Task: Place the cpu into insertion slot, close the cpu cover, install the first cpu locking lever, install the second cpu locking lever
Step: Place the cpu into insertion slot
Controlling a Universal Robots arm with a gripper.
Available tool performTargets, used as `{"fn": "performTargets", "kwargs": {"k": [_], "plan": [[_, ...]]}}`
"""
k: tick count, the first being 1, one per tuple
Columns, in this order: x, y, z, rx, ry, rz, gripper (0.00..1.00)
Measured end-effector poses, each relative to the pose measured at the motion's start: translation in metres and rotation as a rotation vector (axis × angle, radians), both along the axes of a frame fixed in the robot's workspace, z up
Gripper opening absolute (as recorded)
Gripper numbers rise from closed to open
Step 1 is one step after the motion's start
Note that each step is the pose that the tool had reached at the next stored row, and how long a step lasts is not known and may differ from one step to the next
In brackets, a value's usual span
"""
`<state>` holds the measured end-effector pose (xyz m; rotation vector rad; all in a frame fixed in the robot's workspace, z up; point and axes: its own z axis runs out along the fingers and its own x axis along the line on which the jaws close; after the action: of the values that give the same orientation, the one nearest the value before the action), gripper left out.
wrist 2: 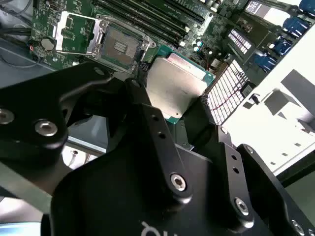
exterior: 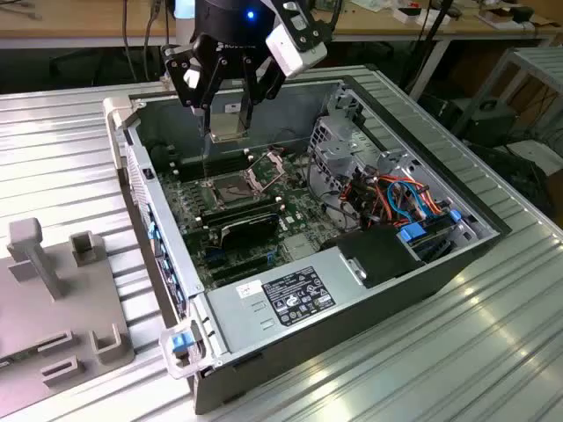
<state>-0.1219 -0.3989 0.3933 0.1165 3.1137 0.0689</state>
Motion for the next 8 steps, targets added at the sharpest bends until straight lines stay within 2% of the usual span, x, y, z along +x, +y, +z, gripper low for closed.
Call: {"fn": "performTargets", "kwargs": {"k": [8], "plan": [[0.0,0.0,0.0,-0.0001,0.0,0.0,0.55]]}}
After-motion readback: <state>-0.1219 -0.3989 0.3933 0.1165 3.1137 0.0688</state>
